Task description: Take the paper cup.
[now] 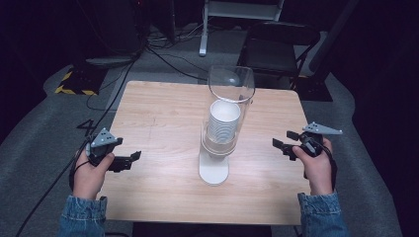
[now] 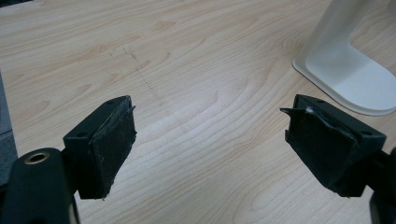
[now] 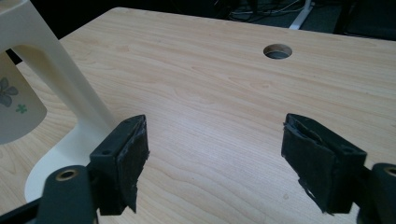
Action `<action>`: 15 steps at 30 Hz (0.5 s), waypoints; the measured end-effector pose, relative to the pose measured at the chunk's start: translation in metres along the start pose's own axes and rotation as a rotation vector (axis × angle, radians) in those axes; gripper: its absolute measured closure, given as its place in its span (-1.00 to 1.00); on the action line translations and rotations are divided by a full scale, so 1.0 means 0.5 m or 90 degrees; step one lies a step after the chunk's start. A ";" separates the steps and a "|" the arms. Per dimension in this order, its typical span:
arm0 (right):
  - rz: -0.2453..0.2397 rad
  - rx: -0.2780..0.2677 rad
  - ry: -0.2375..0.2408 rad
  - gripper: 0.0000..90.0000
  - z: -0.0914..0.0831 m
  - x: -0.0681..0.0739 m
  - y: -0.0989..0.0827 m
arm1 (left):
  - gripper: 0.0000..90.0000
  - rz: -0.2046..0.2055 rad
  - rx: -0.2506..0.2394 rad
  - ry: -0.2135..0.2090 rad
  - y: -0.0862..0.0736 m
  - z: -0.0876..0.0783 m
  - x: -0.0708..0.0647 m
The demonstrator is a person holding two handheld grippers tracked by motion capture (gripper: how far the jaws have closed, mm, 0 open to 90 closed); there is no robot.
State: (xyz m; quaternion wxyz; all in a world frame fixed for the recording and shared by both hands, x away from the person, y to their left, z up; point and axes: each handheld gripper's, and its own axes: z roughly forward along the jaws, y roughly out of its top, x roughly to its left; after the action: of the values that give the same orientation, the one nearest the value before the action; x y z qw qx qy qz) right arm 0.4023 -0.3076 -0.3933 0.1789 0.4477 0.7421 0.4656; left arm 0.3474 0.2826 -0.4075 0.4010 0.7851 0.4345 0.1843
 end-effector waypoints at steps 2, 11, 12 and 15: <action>0.000 -0.003 -0.006 -0.52 -0.001 -0.001 0.000 | -0.65 0.001 0.001 0.001 -0.001 0.001 0.000; 0.020 -0.026 -0.005 -0.65 0.009 0.018 -0.001 | -0.65 0.010 0.008 -0.010 0.000 0.006 -0.003; 0.017 -0.029 -0.004 -0.65 0.011 0.023 0.000 | -0.65 0.010 0.008 -0.010 0.000 0.006 -0.003; 0.013 -0.032 -0.002 -0.65 0.016 0.035 0.001 | -0.65 0.009 0.011 -0.011 0.001 0.009 -0.003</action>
State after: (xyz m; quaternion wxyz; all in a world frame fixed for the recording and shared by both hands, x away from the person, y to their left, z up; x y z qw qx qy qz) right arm 0.3987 -0.2885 -0.3942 0.1860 0.4515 0.7253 0.4852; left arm 0.3497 0.2793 -0.4098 0.3966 0.7930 0.4272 0.1769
